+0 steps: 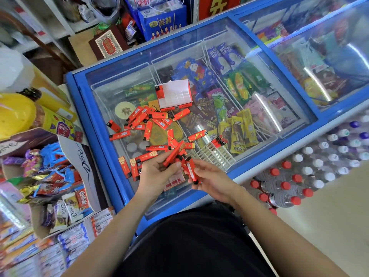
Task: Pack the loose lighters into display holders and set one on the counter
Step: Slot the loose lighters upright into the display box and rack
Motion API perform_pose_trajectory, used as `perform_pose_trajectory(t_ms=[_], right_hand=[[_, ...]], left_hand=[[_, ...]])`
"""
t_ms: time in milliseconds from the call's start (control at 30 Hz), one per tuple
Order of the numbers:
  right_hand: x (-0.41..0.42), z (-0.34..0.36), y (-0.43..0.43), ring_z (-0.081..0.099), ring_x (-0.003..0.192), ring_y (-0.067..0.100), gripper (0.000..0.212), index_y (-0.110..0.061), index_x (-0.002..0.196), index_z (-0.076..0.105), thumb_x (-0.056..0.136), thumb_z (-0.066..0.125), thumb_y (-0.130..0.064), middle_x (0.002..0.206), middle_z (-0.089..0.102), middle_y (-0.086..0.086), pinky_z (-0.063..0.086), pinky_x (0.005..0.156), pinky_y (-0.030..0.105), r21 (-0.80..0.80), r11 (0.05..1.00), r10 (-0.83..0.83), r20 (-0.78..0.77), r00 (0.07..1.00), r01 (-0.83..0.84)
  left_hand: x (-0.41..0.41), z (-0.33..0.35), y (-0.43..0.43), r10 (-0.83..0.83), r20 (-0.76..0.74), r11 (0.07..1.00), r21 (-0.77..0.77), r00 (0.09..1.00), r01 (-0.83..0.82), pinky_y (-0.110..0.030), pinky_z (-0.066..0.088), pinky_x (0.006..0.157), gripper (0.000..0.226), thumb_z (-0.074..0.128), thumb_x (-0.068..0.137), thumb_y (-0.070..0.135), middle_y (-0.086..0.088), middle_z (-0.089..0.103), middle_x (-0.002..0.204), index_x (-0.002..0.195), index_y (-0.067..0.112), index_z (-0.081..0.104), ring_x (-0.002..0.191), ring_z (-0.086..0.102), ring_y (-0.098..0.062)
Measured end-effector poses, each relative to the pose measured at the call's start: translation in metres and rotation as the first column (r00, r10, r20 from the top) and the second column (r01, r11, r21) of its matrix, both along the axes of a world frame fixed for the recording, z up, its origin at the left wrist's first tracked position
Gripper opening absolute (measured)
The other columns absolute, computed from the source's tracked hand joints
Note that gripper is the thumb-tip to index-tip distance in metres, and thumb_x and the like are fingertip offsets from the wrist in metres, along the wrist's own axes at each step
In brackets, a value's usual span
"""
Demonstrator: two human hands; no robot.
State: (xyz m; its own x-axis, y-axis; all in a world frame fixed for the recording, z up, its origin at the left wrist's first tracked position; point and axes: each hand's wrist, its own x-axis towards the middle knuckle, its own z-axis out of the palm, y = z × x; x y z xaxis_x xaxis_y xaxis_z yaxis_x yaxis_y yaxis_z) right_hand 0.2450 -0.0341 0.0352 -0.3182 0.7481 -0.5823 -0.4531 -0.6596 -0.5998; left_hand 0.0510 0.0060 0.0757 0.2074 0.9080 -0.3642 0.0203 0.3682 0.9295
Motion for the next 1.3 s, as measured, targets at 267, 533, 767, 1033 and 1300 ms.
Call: perform_pose_trajectory(t_ms=[267,533,767,1033,1300], right_hand=[[-0.002,0.003,0.001,0.049,0.064,0.014,0.030,-0.001,0.126,0.054,0.106,0.051,-0.023,0.081,0.052,0.007,0.038,0.055,0.024,-0.117,0.991,-0.063,-0.044,0.997,0.057],[0.002,0.003,0.000,0.052,0.061,0.015,0.027,0.004,0.116,0.061,0.104,0.053,-0.019,0.075,0.058,0.012,0.050,0.057,0.025,-0.194,0.958,-0.217,0.002,0.976,0.213],[0.028,-0.005,-0.006,0.068,0.078,0.024,0.011,-0.003,0.106,0.061,0.102,0.056,-0.012,0.097,0.073,0.016,0.057,0.075,0.037,-0.203,0.897,-0.351,0.215,0.911,0.393],[0.024,0.007,-0.005,0.068,0.082,0.021,0.012,-0.002,0.106,0.063,0.096,0.065,-0.009,0.093,0.070,0.013,0.058,0.075,0.031,-0.123,0.895,-0.421,0.088,0.903,0.429],[0.042,-0.008,-0.003,0.069,0.076,0.022,0.001,-0.003,0.096,0.063,0.095,0.063,-0.002,0.088,0.071,0.016,0.059,0.073,0.037,-0.177,0.820,-0.484,0.292,0.825,0.544]], left_hand=[[0.004,0.000,0.002,-0.069,-0.020,0.994,-0.083,0.997,0.067,-0.023,0.061,0.077,0.029,0.064,0.096,0.005,-0.007,0.078,0.108,0.125,0.008,0.070,0.097,0.076,-0.020],[0.011,-0.002,0.003,-0.166,-0.082,0.984,-0.079,0.983,0.159,-0.036,0.060,0.089,0.030,0.077,0.087,0.012,0.000,0.079,0.107,0.117,0.019,0.076,0.102,0.074,-0.021],[0.023,-0.012,0.010,0.023,-0.089,0.977,-0.208,0.996,-0.041,-0.030,0.062,0.083,0.025,0.073,0.089,0.001,-0.006,0.080,0.099,0.113,0.007,0.076,0.092,0.077,-0.022],[0.055,-0.011,0.012,0.013,0.026,0.963,-0.270,1.000,-0.006,-0.027,0.063,0.075,0.023,0.069,0.091,0.001,-0.012,0.079,0.101,0.112,0.009,0.075,0.092,0.077,-0.024],[0.069,-0.014,0.006,-0.178,-0.025,0.940,-0.301,0.984,0.162,-0.027,0.062,0.081,0.011,0.071,0.093,0.013,-0.010,0.079,0.094,0.100,0.013,0.078,0.088,0.076,-0.027]])
